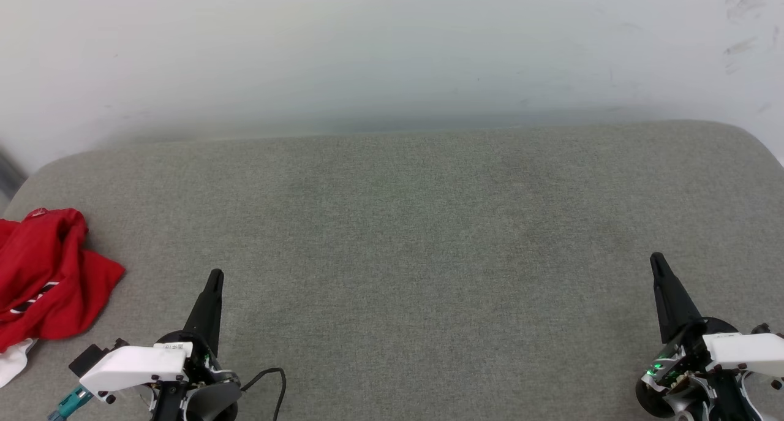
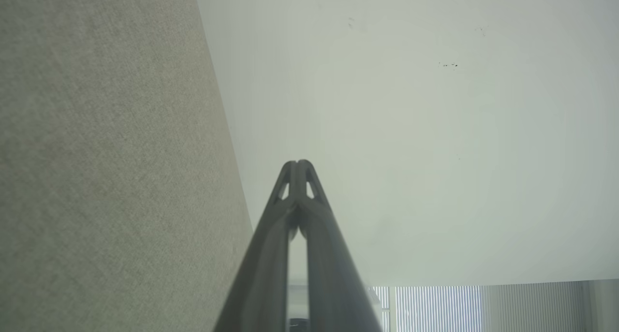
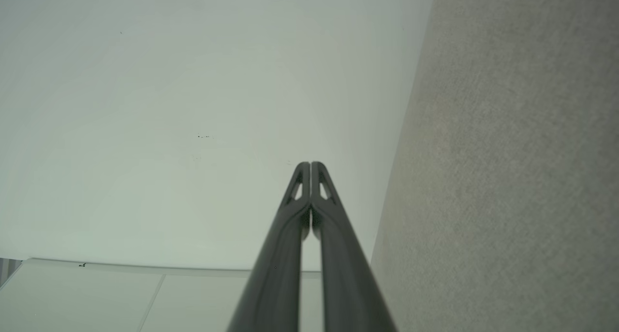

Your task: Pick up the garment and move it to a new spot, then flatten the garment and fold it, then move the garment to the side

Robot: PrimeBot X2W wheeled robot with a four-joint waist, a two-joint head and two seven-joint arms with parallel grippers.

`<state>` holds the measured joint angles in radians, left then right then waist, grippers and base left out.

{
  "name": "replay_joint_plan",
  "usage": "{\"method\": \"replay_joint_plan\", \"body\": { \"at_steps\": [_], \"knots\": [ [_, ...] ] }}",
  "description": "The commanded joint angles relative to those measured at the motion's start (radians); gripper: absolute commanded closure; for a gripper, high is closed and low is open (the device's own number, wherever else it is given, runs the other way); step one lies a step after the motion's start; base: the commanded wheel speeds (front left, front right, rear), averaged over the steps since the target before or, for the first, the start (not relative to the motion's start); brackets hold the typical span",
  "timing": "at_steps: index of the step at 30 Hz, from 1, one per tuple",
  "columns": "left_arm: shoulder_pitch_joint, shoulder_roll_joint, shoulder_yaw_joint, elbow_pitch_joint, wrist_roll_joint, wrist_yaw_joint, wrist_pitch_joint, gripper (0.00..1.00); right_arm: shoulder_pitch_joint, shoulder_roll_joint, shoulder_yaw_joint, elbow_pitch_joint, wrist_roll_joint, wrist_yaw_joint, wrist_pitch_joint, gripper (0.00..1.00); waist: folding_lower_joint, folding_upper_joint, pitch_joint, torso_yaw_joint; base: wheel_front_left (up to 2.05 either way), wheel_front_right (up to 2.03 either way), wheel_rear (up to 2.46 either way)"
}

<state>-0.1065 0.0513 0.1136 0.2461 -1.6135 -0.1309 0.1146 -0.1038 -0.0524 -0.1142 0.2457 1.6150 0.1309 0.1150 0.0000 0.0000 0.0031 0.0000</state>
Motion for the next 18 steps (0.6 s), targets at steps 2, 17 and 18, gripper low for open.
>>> {"method": "replay_joint_plan", "body": {
  "at_steps": [2,17,18],
  "knots": [
    [-0.007,-0.001,0.003,0.0,0.002,-0.003,0.002,1.0,-0.011,0.004,0.0,0.0,-0.005,0.0,0.001,1.0,0.0,0.0,0.0,0.0,0.0,0.0,0.0],
    [-0.007,-0.001,0.002,0.0,0.002,-0.003,0.002,1.0,-0.011,0.004,0.0,0.0,-0.005,0.0,0.001,1.0,0.0,0.0,0.0,0.0,0.0,0.0,0.0],
    [-0.007,-0.001,0.002,0.0,0.002,-0.003,0.002,1.0,-0.011,0.004,0.0,0.0,-0.005,0.0,0.001,1.0,0.0,0.0,0.0,0.0,0.0,0.0,0.0]
  ]
}}
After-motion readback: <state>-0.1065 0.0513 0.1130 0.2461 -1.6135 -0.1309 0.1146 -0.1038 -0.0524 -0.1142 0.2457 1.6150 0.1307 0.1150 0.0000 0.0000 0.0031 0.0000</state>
